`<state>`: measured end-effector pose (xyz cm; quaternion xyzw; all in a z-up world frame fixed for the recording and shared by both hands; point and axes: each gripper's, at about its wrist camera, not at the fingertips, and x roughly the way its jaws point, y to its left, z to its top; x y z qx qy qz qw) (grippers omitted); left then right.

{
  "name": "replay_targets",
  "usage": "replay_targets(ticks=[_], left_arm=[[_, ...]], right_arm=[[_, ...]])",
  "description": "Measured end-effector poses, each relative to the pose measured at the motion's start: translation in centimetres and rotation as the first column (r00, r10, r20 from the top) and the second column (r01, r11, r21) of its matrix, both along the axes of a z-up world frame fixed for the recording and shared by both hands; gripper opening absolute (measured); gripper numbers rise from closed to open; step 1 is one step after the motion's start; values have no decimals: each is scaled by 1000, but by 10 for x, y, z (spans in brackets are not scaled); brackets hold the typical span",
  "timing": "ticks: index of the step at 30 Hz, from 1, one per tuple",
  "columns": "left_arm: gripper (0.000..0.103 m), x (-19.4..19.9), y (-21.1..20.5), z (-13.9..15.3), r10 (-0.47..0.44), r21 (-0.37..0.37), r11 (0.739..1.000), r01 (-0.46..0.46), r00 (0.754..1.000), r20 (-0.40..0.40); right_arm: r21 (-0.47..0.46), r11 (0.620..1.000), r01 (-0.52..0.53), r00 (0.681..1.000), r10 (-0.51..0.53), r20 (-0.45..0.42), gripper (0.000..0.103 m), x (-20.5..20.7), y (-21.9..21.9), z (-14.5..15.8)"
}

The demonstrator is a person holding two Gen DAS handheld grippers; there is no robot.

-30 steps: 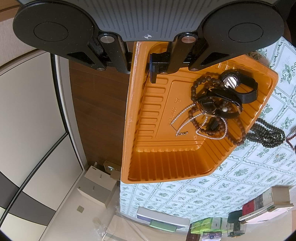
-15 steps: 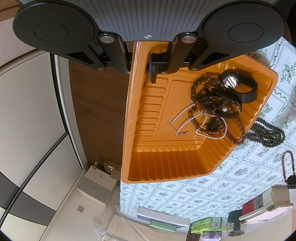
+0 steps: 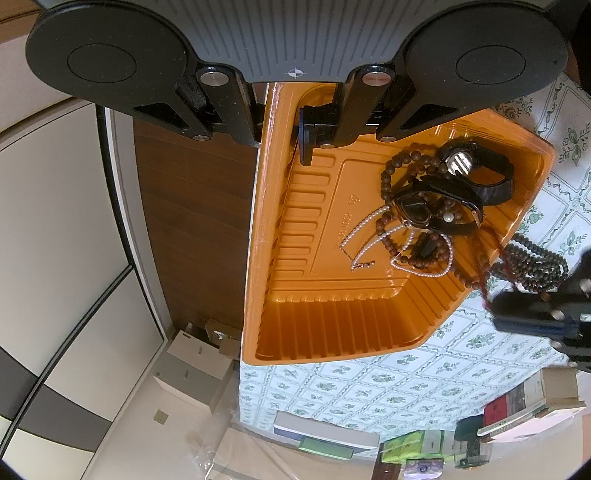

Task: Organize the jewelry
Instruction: 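Carry the red bracelet into the tray and open the left tool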

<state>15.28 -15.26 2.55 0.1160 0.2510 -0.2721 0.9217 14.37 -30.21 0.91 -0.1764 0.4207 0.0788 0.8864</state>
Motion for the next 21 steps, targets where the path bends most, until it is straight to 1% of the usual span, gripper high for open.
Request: replay_targets(ticks=[4,9,21], left_arm=[[4,3,-11,1,-42,-15,999,41,999,-8],[4,15,-11,6,-82,-58,995,81,996,-27],[4,34,-12,0,-90,-35,995,88,994,-54]], right_arm=[[4,1000,1,1000,-1,-2,3,1,-1,0],[3,1000,1,1000,-1,-2,3,1,1,1],[6,1000,2,1000,-2,-3,3,0,-1,0]])
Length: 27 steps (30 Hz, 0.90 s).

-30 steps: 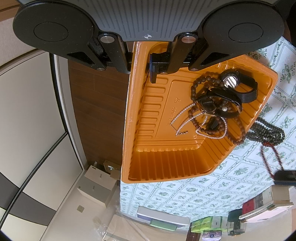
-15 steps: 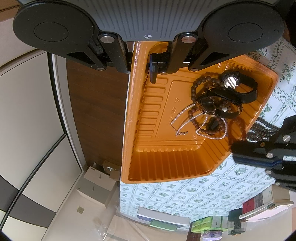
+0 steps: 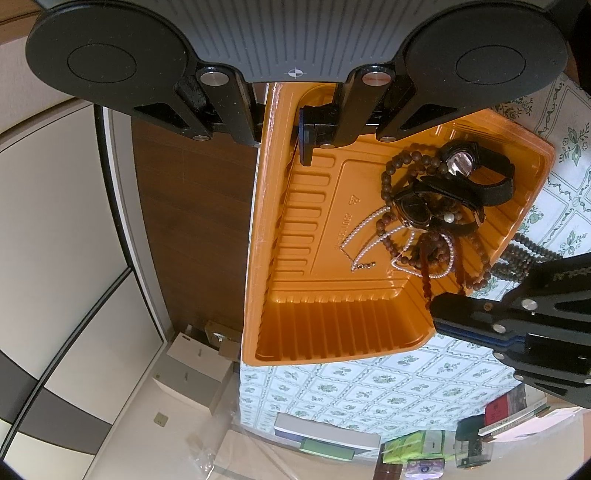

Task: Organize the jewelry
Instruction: 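Carry the red bracelet into the tray and open the left tool, then move the open left tool back to the small pearl bead on the bed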

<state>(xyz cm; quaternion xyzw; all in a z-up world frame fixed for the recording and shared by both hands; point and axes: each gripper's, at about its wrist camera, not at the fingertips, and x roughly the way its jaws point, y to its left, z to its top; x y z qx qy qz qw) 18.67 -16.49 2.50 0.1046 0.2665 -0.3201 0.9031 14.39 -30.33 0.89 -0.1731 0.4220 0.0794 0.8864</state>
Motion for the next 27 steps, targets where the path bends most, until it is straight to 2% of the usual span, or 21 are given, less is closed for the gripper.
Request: replay_targets(ticks=[12,13,16,18,22,27], left_arm=[[4,13,-2,-9,-2,24,1000,3,999,-35],[6,14,-3,-10,-3,25,1000,4,999,-44],[25,14,-1,-12,-2,24,1000,4,999,-45],[25,15,3,-12,6,23,1000,-5,999,-43],[25,16,21,-8,48,15,999,-48,998,-32],[25,16,64,-1,144,8,990,-144,989,-14]], right_arm=[[1,1000,0,1000,0,0,3,0,-1,0],[1,1000,0,1000,0,0,3,0,-1,0],[1,1000,-1,1000,1,0,3,0,-1,0],[1,1000,0,1000,0,1,3,0,0,0],[4,1000,1,1000,-1,-1,3,0,-1,0],[5,1000,2,1000,-2,0,3,0,-1,1]])
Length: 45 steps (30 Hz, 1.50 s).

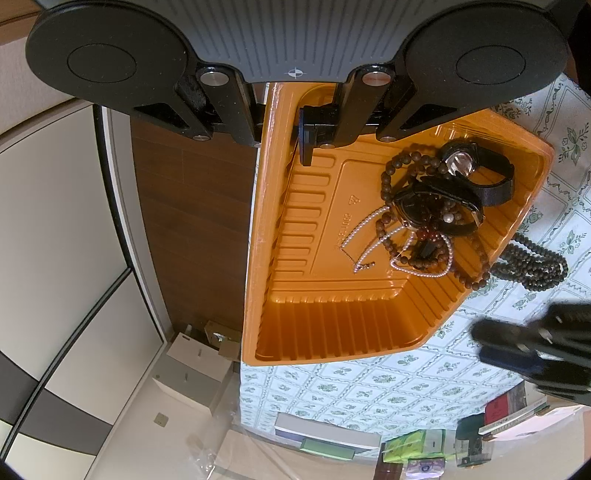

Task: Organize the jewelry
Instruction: 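Move the open left tool back to the small pearl bead on the bed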

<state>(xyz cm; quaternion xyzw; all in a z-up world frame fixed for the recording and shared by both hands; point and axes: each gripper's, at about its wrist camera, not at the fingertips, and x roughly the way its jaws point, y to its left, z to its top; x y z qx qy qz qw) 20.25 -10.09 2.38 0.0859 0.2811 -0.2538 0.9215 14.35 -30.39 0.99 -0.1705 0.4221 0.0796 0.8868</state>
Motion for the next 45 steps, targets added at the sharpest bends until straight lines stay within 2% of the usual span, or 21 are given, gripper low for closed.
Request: replay_targets(ticks=[4,8,14,19,23,29,38,42,45], left_arm=[[25,-4,43,2,94,16,995,-94,995,16],[25,-13,92,-3,205,36,978,-206,978,24],[29,-36,157,-24,344,73,935,-347,938,42],[31,-53,194,-53,427,104,899,-425,904,-3],[31,-57,195,-69,423,91,904,-419,905,-34],[31,-41,173,-83,388,72,920,-386,921,-28],[30,-7,149,-98,364,113,926,-359,931,-23],[25,1,148,-103,366,118,925,-360,930,-33],[12,3,147,-104,370,118,924,-363,928,-41]], right_arm=[[0,1000,0,1000,0,1,3,0,0,0],[1,1000,1,1000,-1,0,3,0,0,0],[-1,1000,-1,1000,1,1,3,0,0,0],[-1,1000,0,1000,0,-1,3,0,-1,0],[-5,1000,3,1000,-3,-1,3,-1,0,-1],[-11,1000,3,1000,-3,-3,3,0,0,0],[-13,1000,5,1000,-5,-12,3,3,-2,-3],[-13,1000,5,1000,-5,-15,3,3,-2,-4],[-13,1000,5,1000,-5,-14,3,3,-2,-4]])
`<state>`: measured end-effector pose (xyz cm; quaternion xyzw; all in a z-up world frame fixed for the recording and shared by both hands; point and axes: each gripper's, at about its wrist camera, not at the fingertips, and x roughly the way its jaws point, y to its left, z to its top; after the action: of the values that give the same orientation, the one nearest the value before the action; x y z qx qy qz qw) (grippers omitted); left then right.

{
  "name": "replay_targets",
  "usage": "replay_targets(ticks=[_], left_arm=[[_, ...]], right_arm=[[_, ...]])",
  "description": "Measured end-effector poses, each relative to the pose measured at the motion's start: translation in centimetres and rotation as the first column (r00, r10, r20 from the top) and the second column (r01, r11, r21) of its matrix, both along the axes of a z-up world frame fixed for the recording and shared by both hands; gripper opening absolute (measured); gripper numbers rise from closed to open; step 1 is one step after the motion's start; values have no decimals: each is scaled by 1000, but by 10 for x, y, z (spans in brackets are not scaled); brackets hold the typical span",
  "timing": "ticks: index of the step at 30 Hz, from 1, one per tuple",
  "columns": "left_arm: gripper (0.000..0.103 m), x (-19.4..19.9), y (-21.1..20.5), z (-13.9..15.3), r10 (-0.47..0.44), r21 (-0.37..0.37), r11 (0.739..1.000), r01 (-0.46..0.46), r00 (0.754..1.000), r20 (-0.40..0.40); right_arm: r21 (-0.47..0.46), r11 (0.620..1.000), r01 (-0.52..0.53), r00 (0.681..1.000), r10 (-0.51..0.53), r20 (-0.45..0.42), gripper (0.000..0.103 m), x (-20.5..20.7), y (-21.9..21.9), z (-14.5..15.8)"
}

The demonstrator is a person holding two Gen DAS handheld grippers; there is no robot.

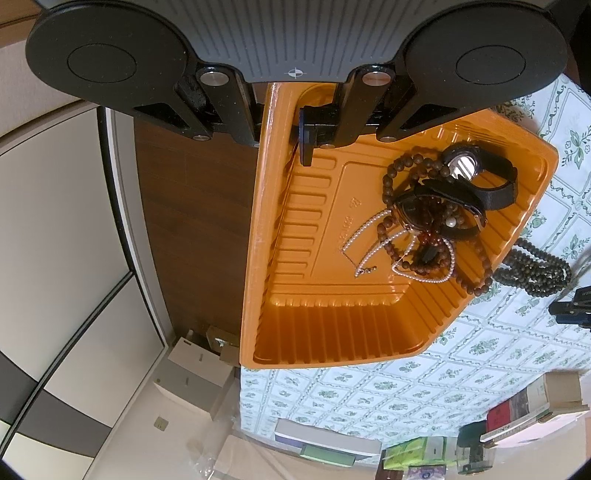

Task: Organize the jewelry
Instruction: 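Move the open left tool back to the small pearl bead on the bed, then pinch the small pearl bead with the left tool, then carry the pearl bead into the tray and open the left tool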

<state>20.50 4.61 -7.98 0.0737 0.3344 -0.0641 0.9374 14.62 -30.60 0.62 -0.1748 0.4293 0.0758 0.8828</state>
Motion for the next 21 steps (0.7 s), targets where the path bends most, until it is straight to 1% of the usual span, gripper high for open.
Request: replay_targets(ticks=[1,7,11,21], left_arm=[[9,0,0,0,-1,2,1000,1,1000,-2],[9,-3,-4,6,0,14,1000,0,1000,0],[9,-8,-6,16,-6,17,1000,5,1000,12],[9,-14,-28,45,-73,14,997,72,996,56]], right_arm=[[1,1000,0,1000,0,0,3,0,0,0],[0,1000,0,1000,0,0,3,0,0,0],[0,1000,0,1000,0,0,3,0,0,0],[1,1000,0,1000,0,0,3,0,0,0]])
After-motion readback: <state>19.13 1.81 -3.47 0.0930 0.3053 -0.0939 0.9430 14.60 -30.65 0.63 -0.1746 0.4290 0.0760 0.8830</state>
